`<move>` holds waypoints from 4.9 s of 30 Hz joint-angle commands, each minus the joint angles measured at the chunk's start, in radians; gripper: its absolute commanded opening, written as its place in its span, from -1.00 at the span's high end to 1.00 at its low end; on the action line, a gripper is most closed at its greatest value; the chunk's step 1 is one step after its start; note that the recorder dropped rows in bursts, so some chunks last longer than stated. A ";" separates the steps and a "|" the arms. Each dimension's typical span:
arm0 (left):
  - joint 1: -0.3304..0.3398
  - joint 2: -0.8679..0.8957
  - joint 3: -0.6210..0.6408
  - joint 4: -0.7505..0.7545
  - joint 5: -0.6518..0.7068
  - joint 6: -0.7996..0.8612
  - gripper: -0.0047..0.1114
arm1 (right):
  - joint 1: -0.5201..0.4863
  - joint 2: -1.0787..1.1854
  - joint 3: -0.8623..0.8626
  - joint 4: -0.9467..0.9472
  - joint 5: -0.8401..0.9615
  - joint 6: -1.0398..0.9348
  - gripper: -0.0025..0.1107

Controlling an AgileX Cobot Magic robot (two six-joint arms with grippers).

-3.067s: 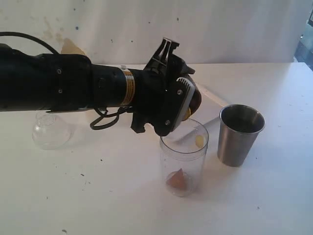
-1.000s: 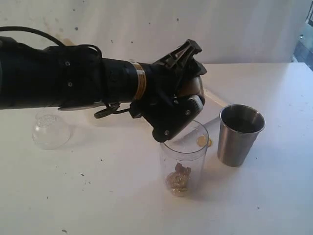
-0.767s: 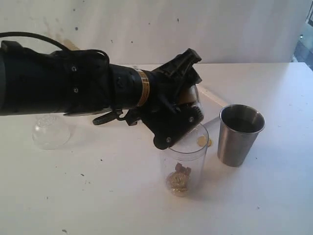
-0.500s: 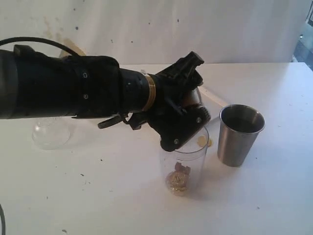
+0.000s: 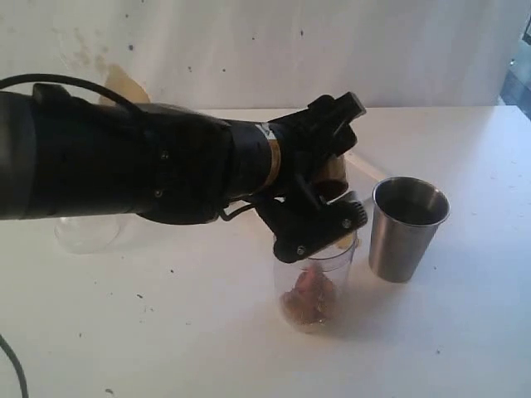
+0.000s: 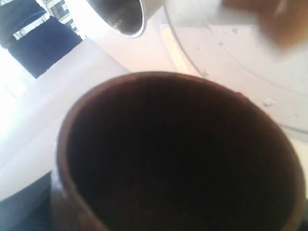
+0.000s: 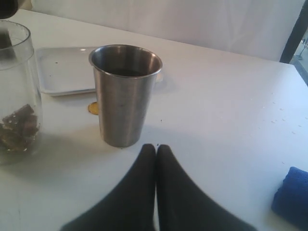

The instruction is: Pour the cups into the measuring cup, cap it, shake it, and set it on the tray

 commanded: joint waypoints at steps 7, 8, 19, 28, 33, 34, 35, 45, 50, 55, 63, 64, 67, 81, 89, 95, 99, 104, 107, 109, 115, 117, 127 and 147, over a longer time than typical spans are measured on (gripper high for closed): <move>-0.008 -0.010 -0.006 0.120 0.074 -0.028 0.92 | -0.003 0.000 -0.003 -0.005 -0.009 0.002 0.96; -0.022 -0.012 -0.006 0.118 0.069 -0.104 0.92 | -0.003 0.000 -0.003 -0.005 -0.009 0.002 0.96; -0.032 -0.099 -0.007 0.067 0.023 -0.958 0.92 | -0.003 0.000 -0.003 -0.005 -0.009 0.002 0.96; -0.032 -0.108 -0.007 -0.004 0.032 -0.947 0.92 | -0.003 0.000 -0.003 -0.005 -0.009 0.002 0.96; 0.039 -0.142 -0.015 -0.207 0.056 -1.279 0.92 | -0.003 0.000 -0.003 -0.005 -0.009 0.002 0.96; 0.070 -0.154 -0.007 -0.222 0.014 -1.349 0.92 | -0.003 0.000 -0.003 -0.005 -0.009 0.002 0.96; 0.113 -0.169 0.005 -0.229 -0.044 -1.424 0.92 | -0.003 0.000 -0.003 -0.005 -0.009 0.002 0.96; 0.551 -0.351 0.097 -0.240 -0.250 -1.684 0.92 | -0.003 0.000 -0.003 -0.005 -0.009 0.002 0.96; 0.858 -0.336 0.171 -0.266 -0.541 -1.713 0.92 | -0.003 0.000 -0.003 -0.005 -0.009 0.002 0.96; 1.048 -0.175 0.204 -0.287 -0.755 -1.691 0.92 | -0.003 0.000 -0.003 -0.005 -0.009 0.002 0.96; 1.086 -0.009 0.204 -0.430 -0.818 -1.515 -0.14 | -0.003 0.000 -0.003 -0.005 -0.009 0.002 0.96; 1.086 0.006 0.204 -0.492 -0.818 -1.501 -0.32 | -0.003 0.000 -0.003 -0.005 -0.009 0.002 0.96; 1.086 0.027 0.204 -0.566 -0.816 -1.459 -0.67 | -0.003 0.000 -0.003 -0.005 -0.009 0.002 0.96; 1.086 0.019 0.204 -0.549 -0.803 -1.508 -0.70 | -0.003 0.000 -0.003 -0.005 -0.009 0.018 0.96; 1.086 -0.099 0.204 -0.493 -0.831 -1.623 -0.09 | -0.003 0.000 -0.003 -0.005 -0.009 0.015 0.96; 1.078 -0.234 0.204 -0.172 -1.030 -1.976 0.76 | -0.003 0.000 -0.003 -0.005 -0.009 0.015 0.96; 1.003 -0.303 0.204 -0.129 -1.172 -2.015 0.92 | -0.003 0.000 -0.003 -0.005 -0.009 0.015 0.96; 0.737 -0.398 0.204 0.013 -0.946 -2.025 0.92 | -0.003 0.000 -0.003 -0.005 -0.009 0.015 0.96; 0.565 -0.421 0.204 0.036 -0.785 -2.004 0.92 | -0.003 0.000 -0.003 -0.005 -0.009 0.015 0.96; 0.466 -0.420 0.199 0.022 -0.761 -1.980 0.92 | -0.003 0.000 -0.003 -0.005 -0.009 0.015 0.96; 0.306 -0.347 0.087 0.172 -0.611 -2.195 0.47 | -0.003 0.000 -0.003 -0.005 -0.009 0.015 0.96; 0.294 -0.310 0.027 0.251 -0.559 -2.300 0.10 | -0.003 0.000 -0.003 -0.005 -0.009 0.015 0.96; 0.266 -0.102 -0.211 0.423 -0.430 -2.517 -0.07 | -0.003 0.000 -0.003 -0.005 -0.009 0.015 0.96; 0.218 -0.206 -0.196 -0.756 0.545 -1.031 0.02 | -0.003 0.000 -0.003 -0.005 -0.009 0.015 0.96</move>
